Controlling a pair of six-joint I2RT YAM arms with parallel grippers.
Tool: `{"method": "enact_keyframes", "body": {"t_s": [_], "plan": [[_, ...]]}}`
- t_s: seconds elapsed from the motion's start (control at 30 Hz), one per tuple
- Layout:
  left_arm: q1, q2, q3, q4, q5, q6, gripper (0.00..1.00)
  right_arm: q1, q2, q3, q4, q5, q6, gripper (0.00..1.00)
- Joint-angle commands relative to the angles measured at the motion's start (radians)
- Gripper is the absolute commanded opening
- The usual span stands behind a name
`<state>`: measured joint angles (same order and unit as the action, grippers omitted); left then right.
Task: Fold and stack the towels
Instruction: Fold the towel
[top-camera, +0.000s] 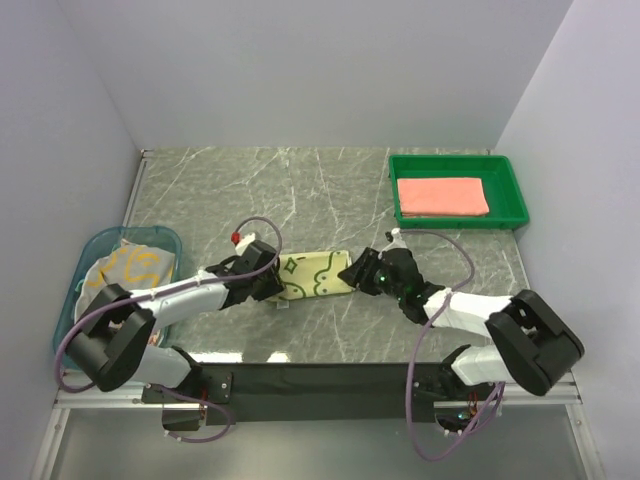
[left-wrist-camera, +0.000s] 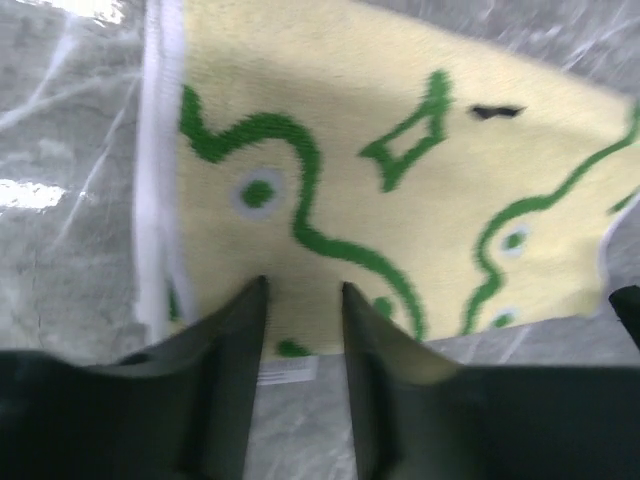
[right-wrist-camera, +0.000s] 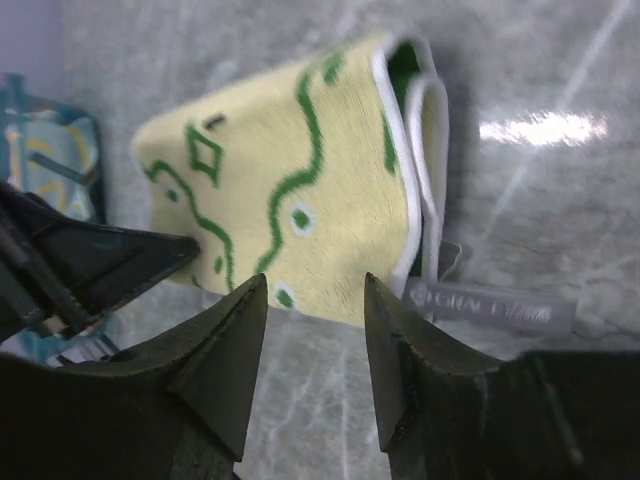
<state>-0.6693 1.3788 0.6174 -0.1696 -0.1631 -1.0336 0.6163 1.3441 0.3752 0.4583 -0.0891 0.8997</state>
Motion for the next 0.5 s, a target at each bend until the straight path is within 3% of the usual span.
{"method": "enact_keyframes", "body": {"t_s": [0.0, 0.03, 0.07, 0.13, 0.3, 0.47], "plan": [[0.000, -0.092, 0.056, -0.054, -0.049, 0.013, 0.44, -0.007, -0.079, 0.063, 0.005, 0.028, -0.039, 0.56], [0.000, -0.104, 0.067, -0.054, -0.046, 0.020, 0.50, -0.007, -0.080, 0.077, 0.009, 0.025, -0.042, 0.67], [0.000, -0.115, 0.096, -0.053, -0.044, 0.023, 0.58, -0.007, -0.077, 0.093, 0.017, 0.022, -0.053, 0.70], [0.002, -0.121, 0.123, -0.036, -0.053, 0.032, 0.61, -0.007, -0.045, 0.148, 0.040, 0.012, -0.054, 0.72], [0.020, -0.028, 0.196, -0.002, -0.096, 0.040, 0.52, -0.006, 0.119, 0.252, 0.184, -0.027, -0.010, 0.68], [0.092, 0.045, 0.104, 0.210, -0.052, 0.021, 0.47, -0.007, 0.305, 0.268, 0.330, -0.015, 0.048, 0.64]]}}
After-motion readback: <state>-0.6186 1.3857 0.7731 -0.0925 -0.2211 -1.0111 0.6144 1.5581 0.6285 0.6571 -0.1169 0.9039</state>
